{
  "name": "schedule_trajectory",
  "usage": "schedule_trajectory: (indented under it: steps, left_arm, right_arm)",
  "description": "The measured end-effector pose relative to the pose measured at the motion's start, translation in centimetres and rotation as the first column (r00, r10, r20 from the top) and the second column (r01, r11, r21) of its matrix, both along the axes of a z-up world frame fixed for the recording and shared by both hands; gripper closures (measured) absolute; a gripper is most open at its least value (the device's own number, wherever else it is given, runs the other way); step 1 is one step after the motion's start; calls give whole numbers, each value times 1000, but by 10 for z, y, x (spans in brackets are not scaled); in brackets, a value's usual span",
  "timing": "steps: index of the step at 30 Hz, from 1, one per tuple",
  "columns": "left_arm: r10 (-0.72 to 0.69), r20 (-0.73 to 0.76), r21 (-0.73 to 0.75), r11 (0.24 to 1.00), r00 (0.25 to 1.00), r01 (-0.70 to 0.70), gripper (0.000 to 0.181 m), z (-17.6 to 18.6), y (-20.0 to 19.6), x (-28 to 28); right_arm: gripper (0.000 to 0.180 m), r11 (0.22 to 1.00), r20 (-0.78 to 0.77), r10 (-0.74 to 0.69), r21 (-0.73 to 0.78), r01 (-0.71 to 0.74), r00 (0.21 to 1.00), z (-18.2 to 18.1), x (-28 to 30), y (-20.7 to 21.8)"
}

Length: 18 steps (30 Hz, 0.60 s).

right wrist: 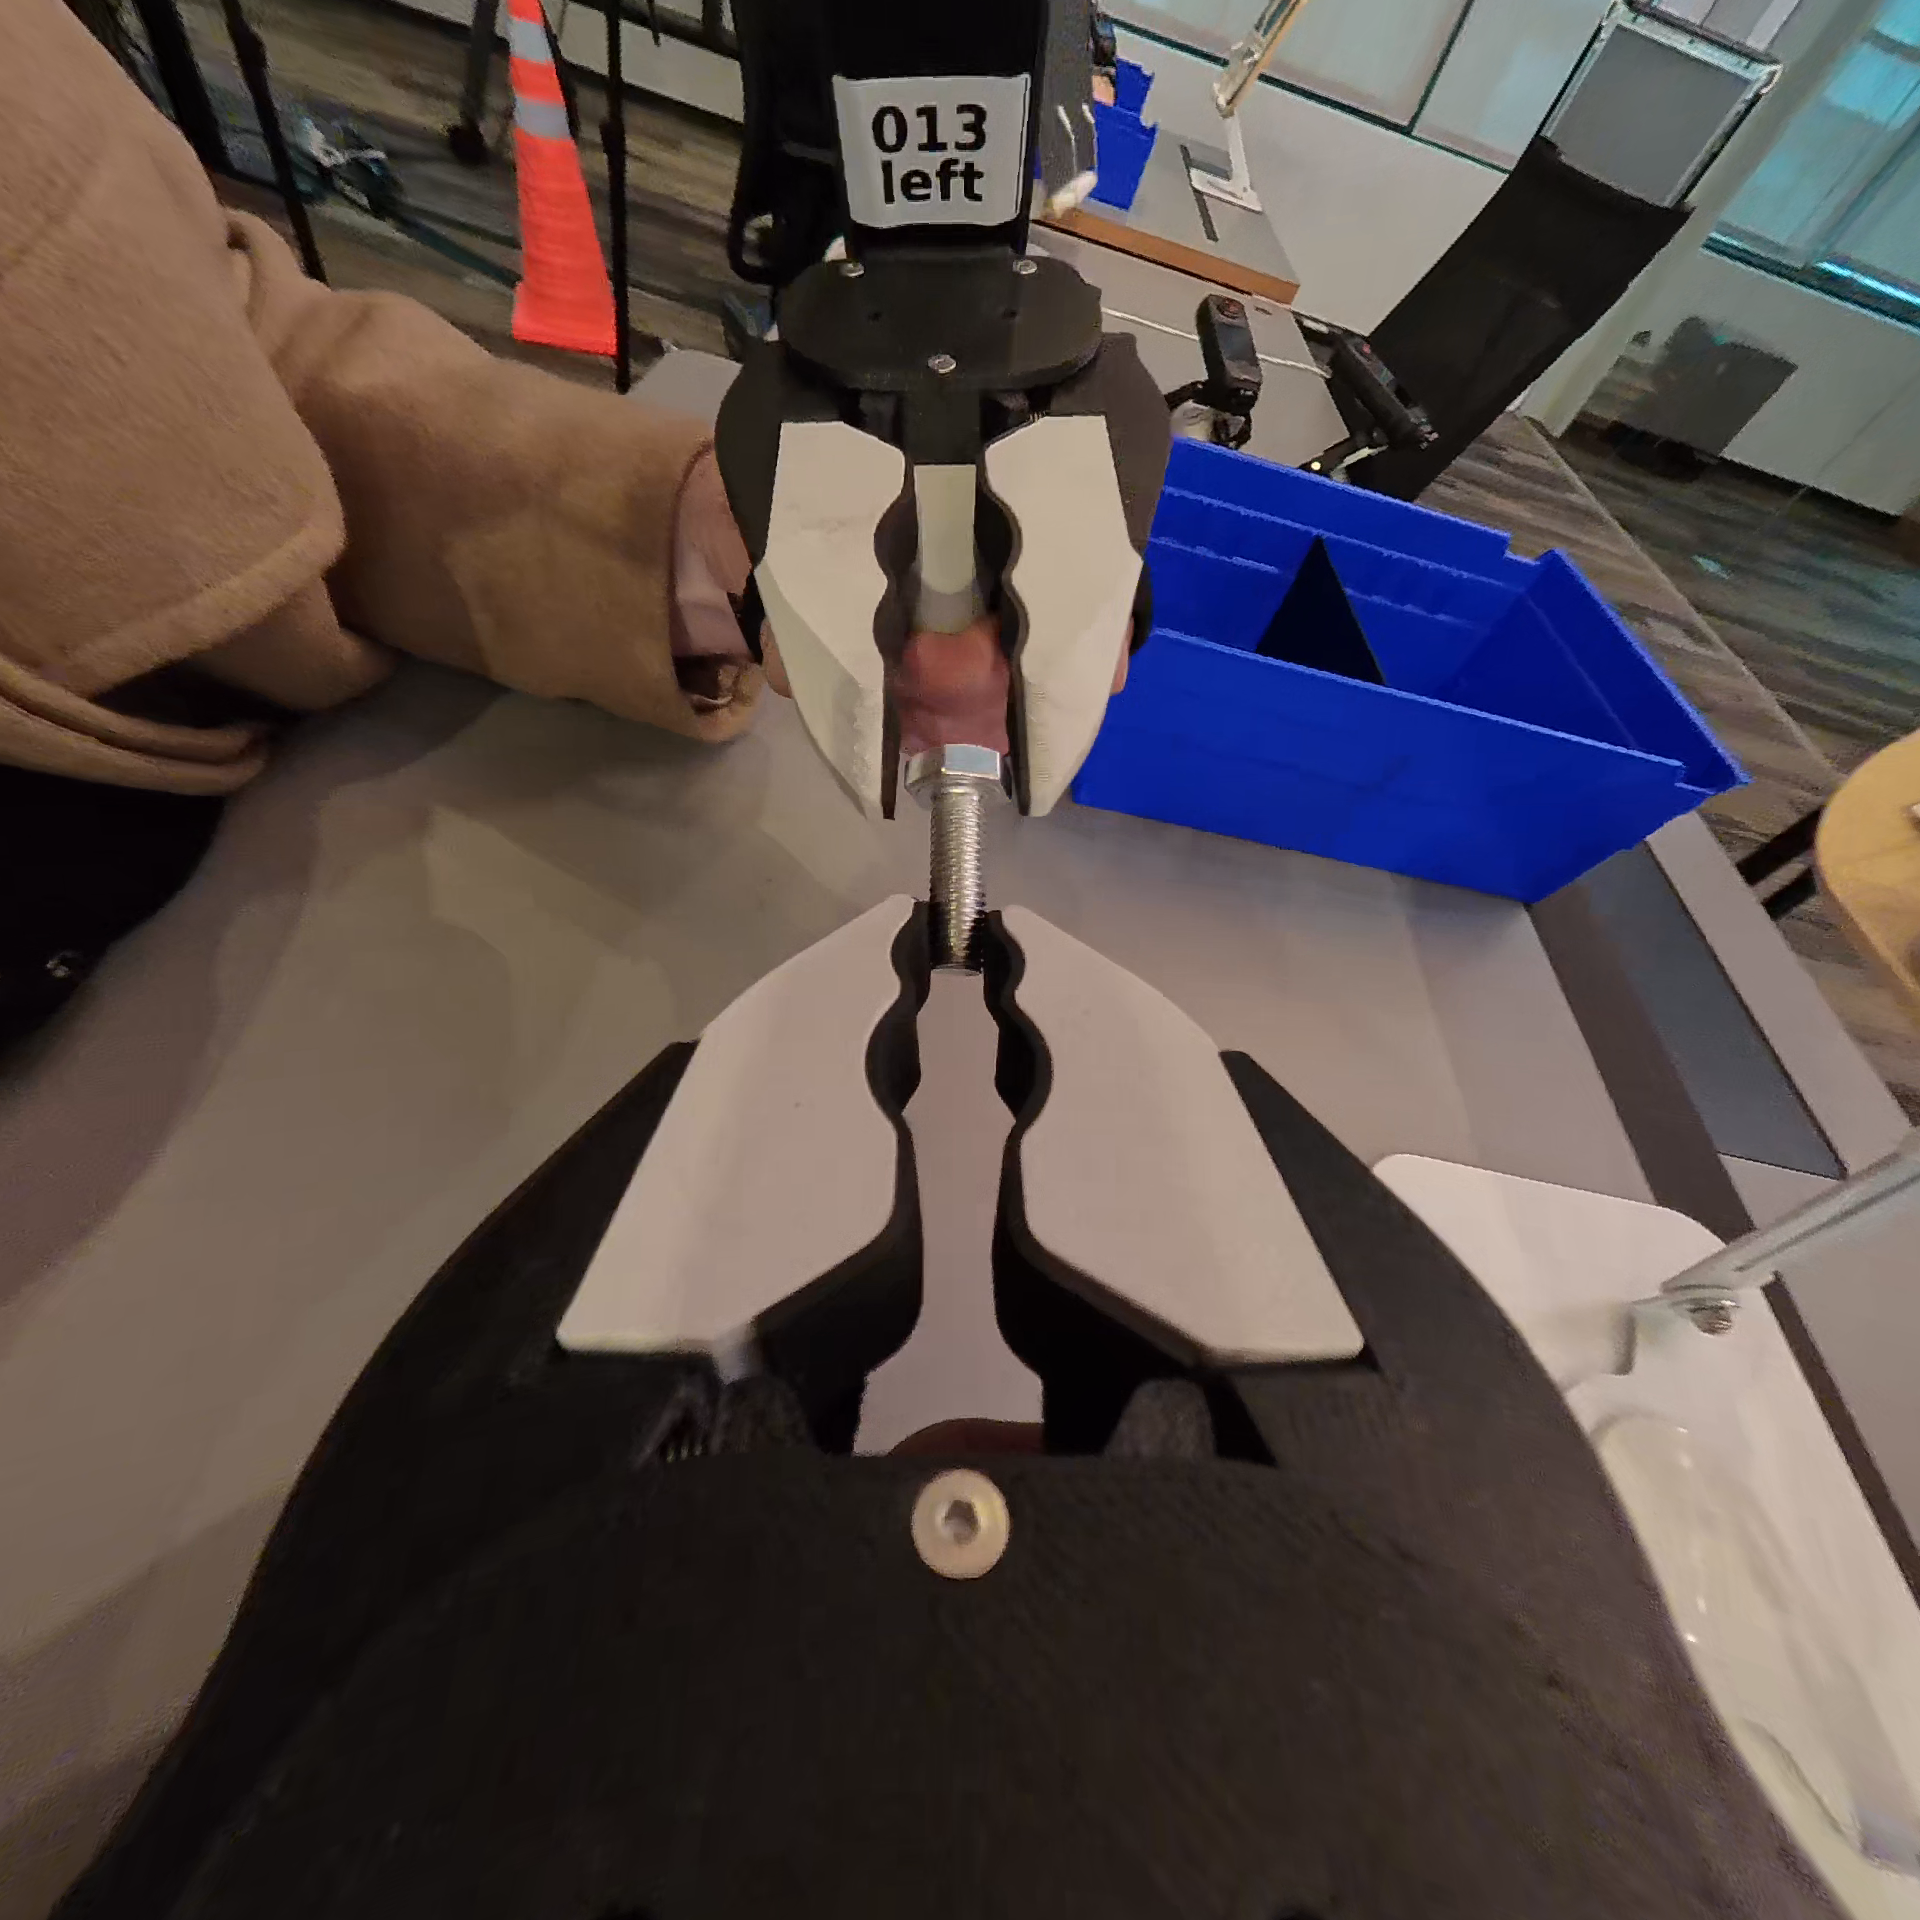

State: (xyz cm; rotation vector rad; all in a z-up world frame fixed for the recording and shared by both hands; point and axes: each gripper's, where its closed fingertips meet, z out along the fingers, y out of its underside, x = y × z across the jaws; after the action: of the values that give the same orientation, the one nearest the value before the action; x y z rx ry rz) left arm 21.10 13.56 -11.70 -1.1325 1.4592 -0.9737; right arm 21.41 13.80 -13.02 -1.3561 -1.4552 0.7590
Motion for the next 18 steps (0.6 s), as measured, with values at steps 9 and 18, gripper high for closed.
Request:
schedule_trajectory:
  steps: [9,18]
  left_arm:
    - [-16,-4,25,1000,1000,16,160,-2,-3,2]
    - [-29,0,26,999,1000,29,163,-5,-5,3]
  right_arm:
    - [170,997,-21,40,-62,-42,999,-2,-1,-5]
    - [170,996,-17,47,-69,-48,999,-4,-2,-6]
